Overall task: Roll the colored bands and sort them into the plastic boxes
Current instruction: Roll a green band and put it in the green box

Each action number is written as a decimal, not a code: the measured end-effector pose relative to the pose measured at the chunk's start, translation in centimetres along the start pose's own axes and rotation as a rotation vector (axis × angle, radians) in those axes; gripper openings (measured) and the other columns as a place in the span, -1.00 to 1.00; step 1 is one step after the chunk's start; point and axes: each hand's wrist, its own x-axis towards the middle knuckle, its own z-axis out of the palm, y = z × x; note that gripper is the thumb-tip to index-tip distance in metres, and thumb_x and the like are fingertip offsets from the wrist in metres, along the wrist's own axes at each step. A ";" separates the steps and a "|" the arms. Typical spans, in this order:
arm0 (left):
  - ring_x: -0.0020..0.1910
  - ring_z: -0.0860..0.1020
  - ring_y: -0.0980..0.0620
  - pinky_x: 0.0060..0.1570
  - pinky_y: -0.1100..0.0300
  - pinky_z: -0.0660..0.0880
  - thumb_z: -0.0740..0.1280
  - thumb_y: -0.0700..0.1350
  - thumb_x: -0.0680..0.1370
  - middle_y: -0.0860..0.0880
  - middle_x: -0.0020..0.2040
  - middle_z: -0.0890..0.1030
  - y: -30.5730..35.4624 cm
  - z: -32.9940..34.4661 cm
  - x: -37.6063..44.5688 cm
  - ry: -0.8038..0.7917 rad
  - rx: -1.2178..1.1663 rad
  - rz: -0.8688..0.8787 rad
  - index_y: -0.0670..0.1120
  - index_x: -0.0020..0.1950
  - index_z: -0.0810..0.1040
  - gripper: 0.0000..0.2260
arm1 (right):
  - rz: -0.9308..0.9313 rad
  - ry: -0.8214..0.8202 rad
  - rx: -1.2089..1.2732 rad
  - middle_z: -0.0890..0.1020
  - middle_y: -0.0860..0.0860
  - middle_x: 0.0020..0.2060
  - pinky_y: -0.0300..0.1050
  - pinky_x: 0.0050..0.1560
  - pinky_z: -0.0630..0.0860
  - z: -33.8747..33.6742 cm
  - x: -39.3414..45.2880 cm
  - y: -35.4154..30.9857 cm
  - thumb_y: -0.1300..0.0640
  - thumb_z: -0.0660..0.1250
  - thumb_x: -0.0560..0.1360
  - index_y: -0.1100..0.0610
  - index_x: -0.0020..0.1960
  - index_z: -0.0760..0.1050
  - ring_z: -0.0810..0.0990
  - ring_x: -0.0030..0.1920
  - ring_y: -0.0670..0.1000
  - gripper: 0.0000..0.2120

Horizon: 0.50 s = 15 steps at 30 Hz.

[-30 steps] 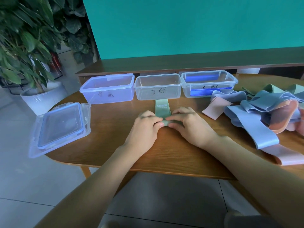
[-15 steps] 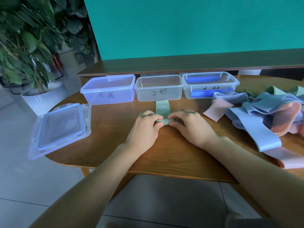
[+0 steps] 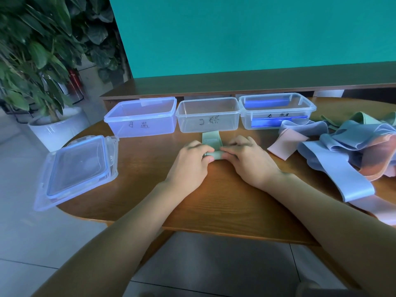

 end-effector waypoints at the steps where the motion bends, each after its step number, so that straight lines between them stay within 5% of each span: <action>1: 0.03 0.56 -0.02 0.08 0.24 0.42 0.39 -0.16 0.59 -0.04 0.06 0.61 -0.1 0.1 0.1 -0.002 0.001 0.000 -0.10 0.18 0.67 -0.81 | -0.012 0.016 0.005 0.55 0.01 0.20 0.11 0.11 0.53 0.0 0.0 0.0 -0.01 0.25 0.66 -0.03 0.36 0.57 0.46 0.16 0.11 -0.69; 9: 0.15 0.46 0.04 0.12 0.37 0.25 0.26 -0.12 0.67 -0.04 0.15 0.54 -0.6 0.7 0.9 -0.033 0.039 -0.018 -0.11 0.28 0.63 -0.75 | 0.020 -0.012 0.032 0.57 -0.01 0.19 0.08 0.16 0.51 -0.1 0.9 0.3 0.00 0.31 0.62 0.00 0.33 0.55 0.46 0.20 0.07 -0.71; 15: 0.24 0.45 0.03 0.27 0.21 0.34 0.30 -0.05 0.65 -0.01 0.25 0.50 -0.5 0.6 1.3 -0.088 0.032 -0.048 0.00 0.48 0.46 -0.62 | 0.026 -0.038 0.017 0.56 0.02 0.25 0.11 0.22 0.47 0.3 1.9 0.9 -0.05 0.21 0.66 0.00 0.35 0.56 0.43 0.25 0.10 -0.67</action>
